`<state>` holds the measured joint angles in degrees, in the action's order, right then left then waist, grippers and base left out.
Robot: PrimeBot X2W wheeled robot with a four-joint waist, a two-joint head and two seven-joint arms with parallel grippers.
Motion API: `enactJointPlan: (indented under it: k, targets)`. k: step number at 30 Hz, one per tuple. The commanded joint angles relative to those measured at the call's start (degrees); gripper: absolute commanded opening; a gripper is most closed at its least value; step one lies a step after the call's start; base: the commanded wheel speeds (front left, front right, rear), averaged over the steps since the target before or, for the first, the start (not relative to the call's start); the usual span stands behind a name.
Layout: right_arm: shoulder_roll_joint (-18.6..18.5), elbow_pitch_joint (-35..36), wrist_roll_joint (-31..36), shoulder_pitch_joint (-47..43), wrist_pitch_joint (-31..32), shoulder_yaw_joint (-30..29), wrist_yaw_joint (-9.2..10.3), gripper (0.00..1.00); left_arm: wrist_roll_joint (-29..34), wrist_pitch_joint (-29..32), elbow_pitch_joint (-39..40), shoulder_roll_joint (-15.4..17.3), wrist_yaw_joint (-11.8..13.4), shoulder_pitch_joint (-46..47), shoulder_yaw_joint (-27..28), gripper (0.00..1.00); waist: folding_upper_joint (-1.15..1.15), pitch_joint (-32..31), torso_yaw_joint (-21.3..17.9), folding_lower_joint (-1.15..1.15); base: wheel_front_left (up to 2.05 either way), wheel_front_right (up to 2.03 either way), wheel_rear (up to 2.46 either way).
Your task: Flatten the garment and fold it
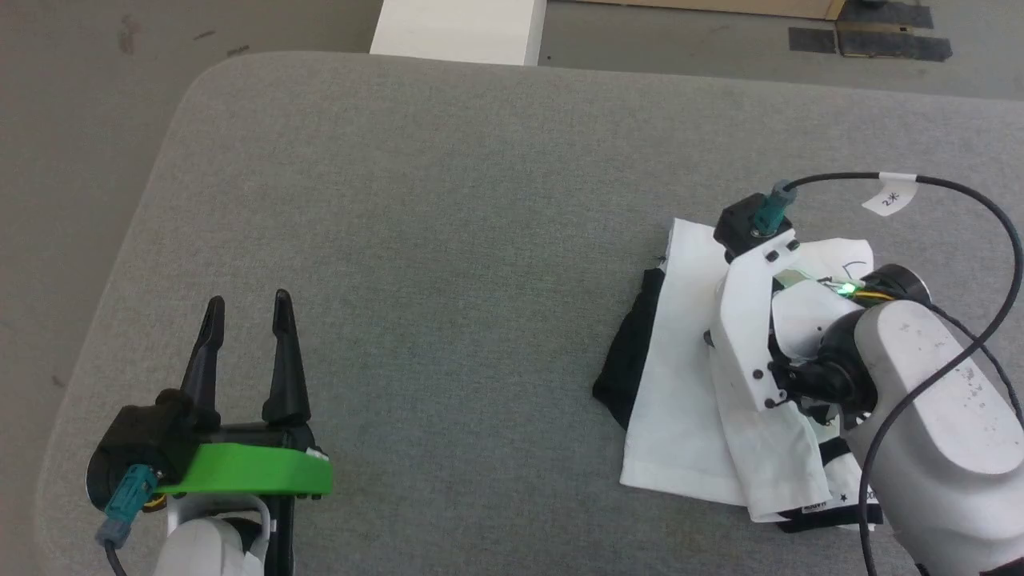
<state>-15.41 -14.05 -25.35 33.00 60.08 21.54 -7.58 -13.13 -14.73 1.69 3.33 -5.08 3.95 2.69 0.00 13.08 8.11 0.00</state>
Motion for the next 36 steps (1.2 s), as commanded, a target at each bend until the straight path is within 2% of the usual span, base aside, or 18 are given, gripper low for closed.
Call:
enactJointPlan:
  k: [1, 4, 5, 6, 7, 13, 20, 24, 28, 31, 36]
  targets:
    - [0.34, -1.21, 0.43, 0.89, -0.97, 0.08, 0.09, 0.0, -0.36, -0.27, -0.08, -0.31, -0.41, 0.73, -0.09, 1.0, 0.0, 0.48, 0.43, 0.0, 0.0, 0.0, 0.0]
    - [1.03, -3.99, 0.78, 1.17, -2.79, 0.27, 0.09, 0.0, -0.42, -0.27, -0.14, -0.35, -0.39, 0.74, -0.05, 1.0, 0.0, 0.66, 0.47, 0.0, 0.0, 0.0, 0.0]
    - [1.16, -4.56, 1.0, 1.34, -3.49, 0.38, 0.09, 0.14, -0.46, -0.27, -0.16, -0.36, -0.38, 0.73, -0.08, 1.0, 0.0, 0.7, 0.46, 0.0, 0.0, 0.0, 0.0]
    - [1.33, -5.21, 1.16, 1.52, -4.25, 0.61, 0.09, 0.46, -0.51, -0.27, -0.21, -0.37, -0.37, 0.74, -0.12, 1.0, 0.0, 0.71, 0.42, 0.0, 0.0, 0.0, 0.0]
    - [1.51, -5.61, 1.22, 1.65, -4.96, 0.73, 0.09, 1.0, -0.55, -0.27, -0.26, -0.38, -0.36, 0.76, -0.15, 1.0, 0.0, 0.68, 0.36, 0.0, 0.0, 0.0, 0.0]
    - [2.81, -5.85, -0.2, 3.35, -7.5, 2.82, 0.09, 1.0, -0.69, -0.27, -0.61, -0.42, -0.44, 0.82, -0.56, 1.0, 0.0, -0.09, -0.38, 0.0, 0.0, 0.0, 0.0]
    - [4.84, -2.46, -3.92, 5.12, -9.99, 5.25, 0.09, 1.0, -0.36, -0.27, -0.73, -0.44, -0.52, -0.04, -0.27, 1.0, 0.0, -2.26, -1.88, 0.0, 0.0, 0.0, 0.0]
    - [5.51, -0.13, -5.03, 5.63, -12.87, 4.32, 0.09, 1.0, 0.01, -0.27, -0.45, -0.44, -0.52, -0.65, 0.21, 1.0, 0.0, -3.51, -3.22, 0.0, 0.0, 0.0, 0.0]
    - [5.09, 2.1, -2.56, 5.23, -17.38, 0.23, 0.09, 1.0, 0.55, -0.27, -0.1, -0.41, -0.5, -1.19, 0.8, 1.0, 0.0, -4.69, -5.0, 0.0, 0.0, 0.0, 0.0]
    - [4.23, 3.55, 2.45, 3.25, -20.52, -4.36, 0.09, 1.0, 0.8, -0.27, 0.31, -0.42, -0.4, -1.58, 1.15, 1.0, 0.0, -5.26, -6.59, 0.0, 0.0, 0.0, 0.0]
    - [5.1, 4.83, 8.86, -3.58, -21.5, -13.27, 0.09, 1.0, 1.1, -0.27, 0.57, -0.42, -0.57, -2.0, 0.72, 1.0, 0.0, -5.23, -8.6, 0.0, 0.0, 0.0, 0.0]
